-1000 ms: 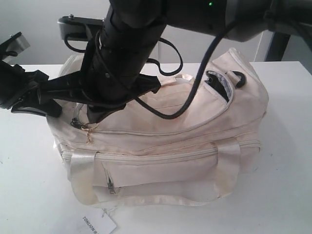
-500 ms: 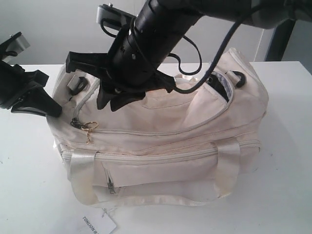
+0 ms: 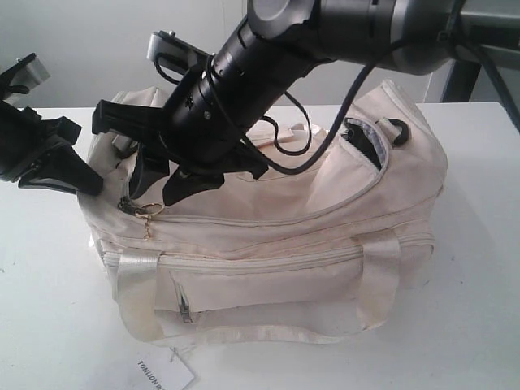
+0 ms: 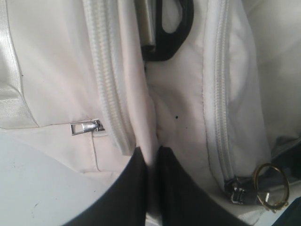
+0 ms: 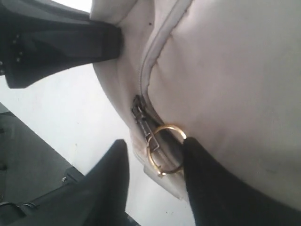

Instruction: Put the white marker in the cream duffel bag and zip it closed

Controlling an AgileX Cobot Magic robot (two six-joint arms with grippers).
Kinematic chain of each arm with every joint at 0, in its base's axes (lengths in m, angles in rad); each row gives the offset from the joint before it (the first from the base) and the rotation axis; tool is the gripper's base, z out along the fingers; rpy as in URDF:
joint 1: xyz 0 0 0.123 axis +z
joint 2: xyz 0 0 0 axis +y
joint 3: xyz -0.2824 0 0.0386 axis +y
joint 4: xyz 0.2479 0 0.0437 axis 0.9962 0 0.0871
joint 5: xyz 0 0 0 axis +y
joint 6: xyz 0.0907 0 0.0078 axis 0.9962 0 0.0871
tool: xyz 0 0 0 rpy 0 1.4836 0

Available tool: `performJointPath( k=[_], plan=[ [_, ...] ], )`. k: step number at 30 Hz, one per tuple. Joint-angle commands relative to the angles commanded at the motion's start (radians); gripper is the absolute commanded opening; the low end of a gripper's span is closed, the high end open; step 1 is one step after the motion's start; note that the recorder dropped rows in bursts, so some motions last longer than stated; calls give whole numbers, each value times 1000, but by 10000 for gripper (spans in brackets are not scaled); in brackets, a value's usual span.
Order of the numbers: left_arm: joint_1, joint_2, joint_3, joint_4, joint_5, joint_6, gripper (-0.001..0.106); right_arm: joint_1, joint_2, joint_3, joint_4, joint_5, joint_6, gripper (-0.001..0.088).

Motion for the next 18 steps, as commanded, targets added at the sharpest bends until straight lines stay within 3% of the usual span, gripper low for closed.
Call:
performJointPath(
  k=[6,18],
  plan=[
    [0,0,0,-3,0,0,0,0,7,0,9,-2,0,481],
    [0,0,0,-7,0,0,0,0,25,0,58,25,-8,466]
  ],
)
